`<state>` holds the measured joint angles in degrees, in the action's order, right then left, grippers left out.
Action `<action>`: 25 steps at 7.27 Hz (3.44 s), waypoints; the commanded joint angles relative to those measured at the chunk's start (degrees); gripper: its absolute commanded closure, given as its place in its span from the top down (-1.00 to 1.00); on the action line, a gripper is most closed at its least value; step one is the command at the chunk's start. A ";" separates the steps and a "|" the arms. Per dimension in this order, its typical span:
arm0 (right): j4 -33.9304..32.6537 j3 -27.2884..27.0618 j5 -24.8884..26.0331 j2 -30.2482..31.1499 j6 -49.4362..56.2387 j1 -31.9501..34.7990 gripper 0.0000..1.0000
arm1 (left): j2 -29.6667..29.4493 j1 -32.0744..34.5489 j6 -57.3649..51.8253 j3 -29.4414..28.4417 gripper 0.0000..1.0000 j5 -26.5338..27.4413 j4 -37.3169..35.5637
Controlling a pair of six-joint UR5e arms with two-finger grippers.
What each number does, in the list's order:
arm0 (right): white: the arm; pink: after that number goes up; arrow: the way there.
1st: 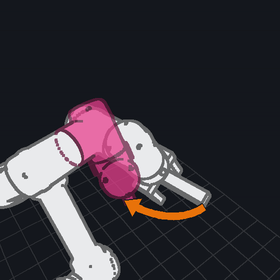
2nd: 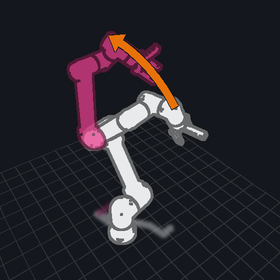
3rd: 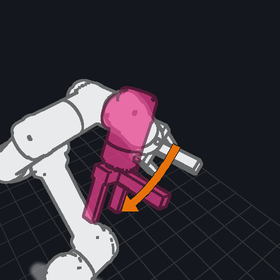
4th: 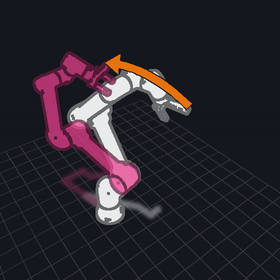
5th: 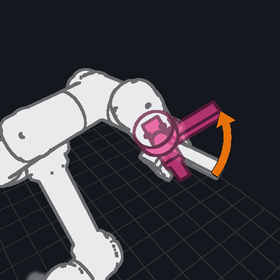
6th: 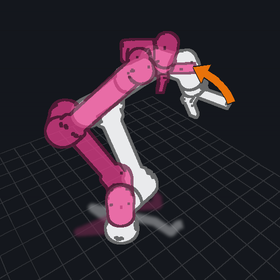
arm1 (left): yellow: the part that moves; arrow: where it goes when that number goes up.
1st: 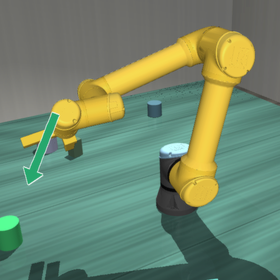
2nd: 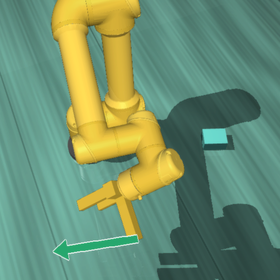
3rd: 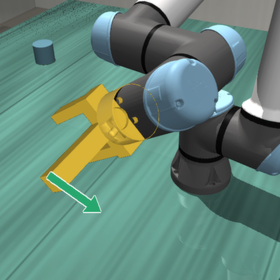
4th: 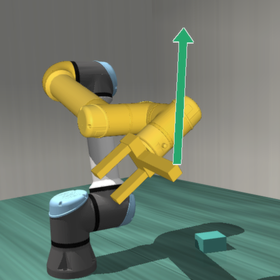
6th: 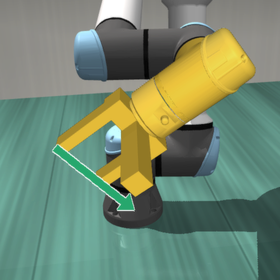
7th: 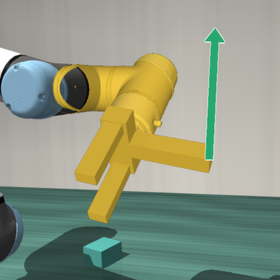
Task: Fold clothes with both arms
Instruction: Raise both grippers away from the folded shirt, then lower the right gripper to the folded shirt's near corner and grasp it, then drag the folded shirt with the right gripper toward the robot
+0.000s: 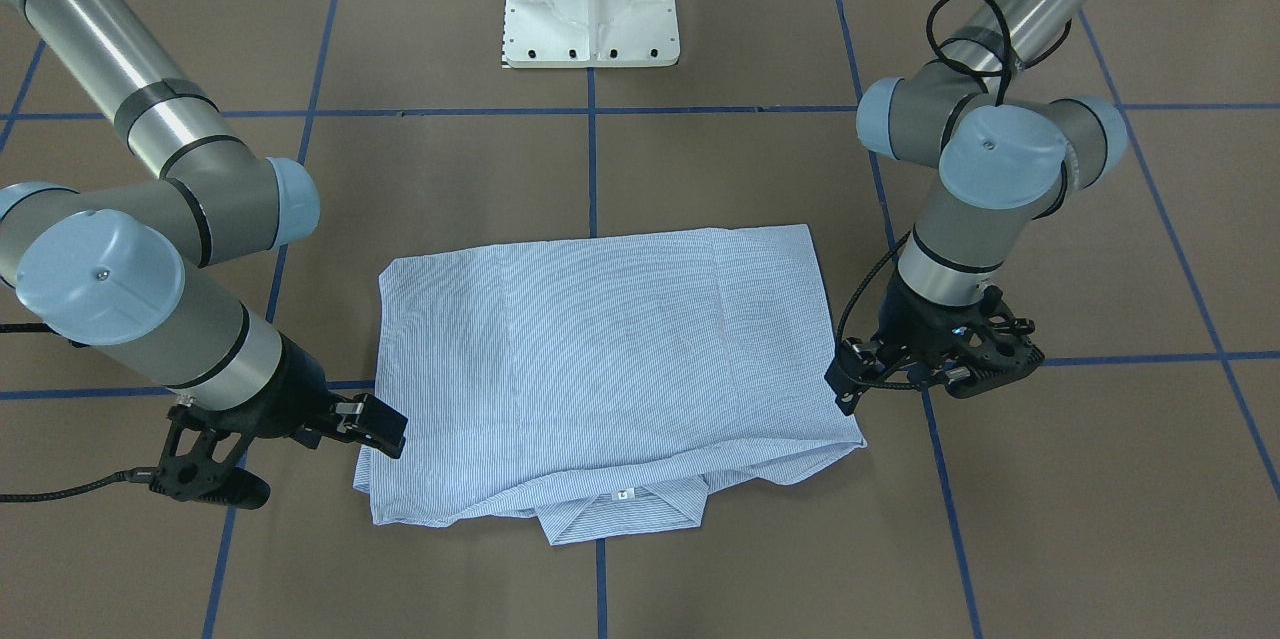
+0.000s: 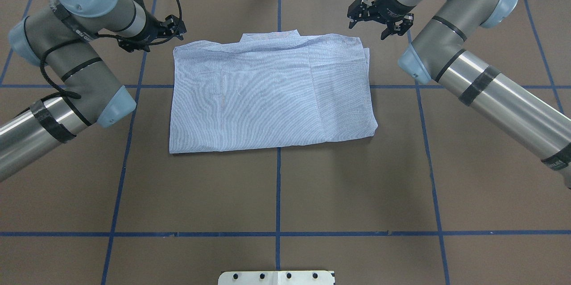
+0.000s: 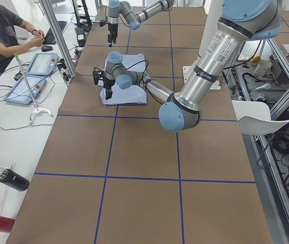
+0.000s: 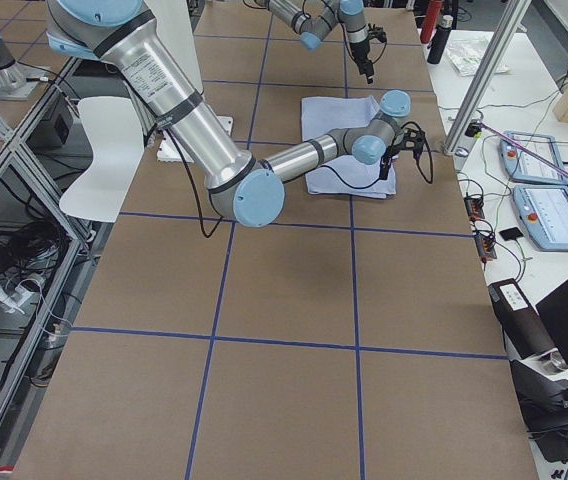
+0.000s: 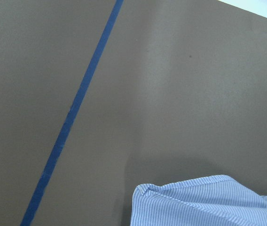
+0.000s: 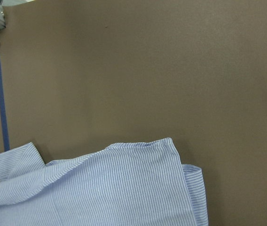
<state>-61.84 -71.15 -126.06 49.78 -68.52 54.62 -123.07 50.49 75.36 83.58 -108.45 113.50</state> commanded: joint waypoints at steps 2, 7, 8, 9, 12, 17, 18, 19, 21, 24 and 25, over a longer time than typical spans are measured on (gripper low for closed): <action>-0.47 -14.87 0.37 12.42 -1.79 -3.45 1.00 | 0.64 0.66 0.58 4.30 0.98 -1.41 -2.41; -0.47 -21.05 5.11 19.83 -2.68 -12.06 0.96 | 0.91 0.75 0.66 11.43 0.98 -1.41 -10.05; -0.47 -21.05 6.60 19.74 -2.68 -13.03 0.94 | 0.82 0.75 0.66 11.43 0.98 -1.41 -10.06; -0.47 -20.96 7.14 19.74 -2.68 -14.35 0.92 | 0.82 0.66 0.66 11.43 0.98 -1.41 -10.06; -0.47 -21.13 7.41 20.10 -2.68 -15.33 0.59 | 0.91 0.66 0.75 11.43 0.98 -1.41 -10.06; -0.65 -21.04 6.80 20.01 -2.59 -16.56 -1.00 | 0.82 0.66 0.75 11.87 0.98 -1.24 -10.14; -0.56 -21.48 4.62 20.01 -2.41 -14.38 -1.00 | 0.82 0.66 0.75 12.48 0.98 -1.24 -10.58; -0.56 -22.44 -0.54 20.27 -1.89 -10.97 -1.00 | 0.82 0.66 0.75 13.96 0.98 -1.32 -12.24; -0.39 -29.78 -4.81 27.34 -1.80 -9.53 -1.00 | 0.73 0.66 0.84 16.17 0.98 -1.32 -14.71; 0.05 -46.31 -8.22 46.66 -1.80 -10.66 -1.00 | 0.73 0.57 2.32 16.26 0.98 -1.15 -14.72; 0.05 -48.88 -12.85 49.94 -1.80 -11.98 -1.00 | 0.73 0.48 3.55 16.70 0.98 -1.06 -14.63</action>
<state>-61.92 -115.32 -134.58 93.97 -70.31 43.97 -122.32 51.07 77.51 99.93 -109.64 98.80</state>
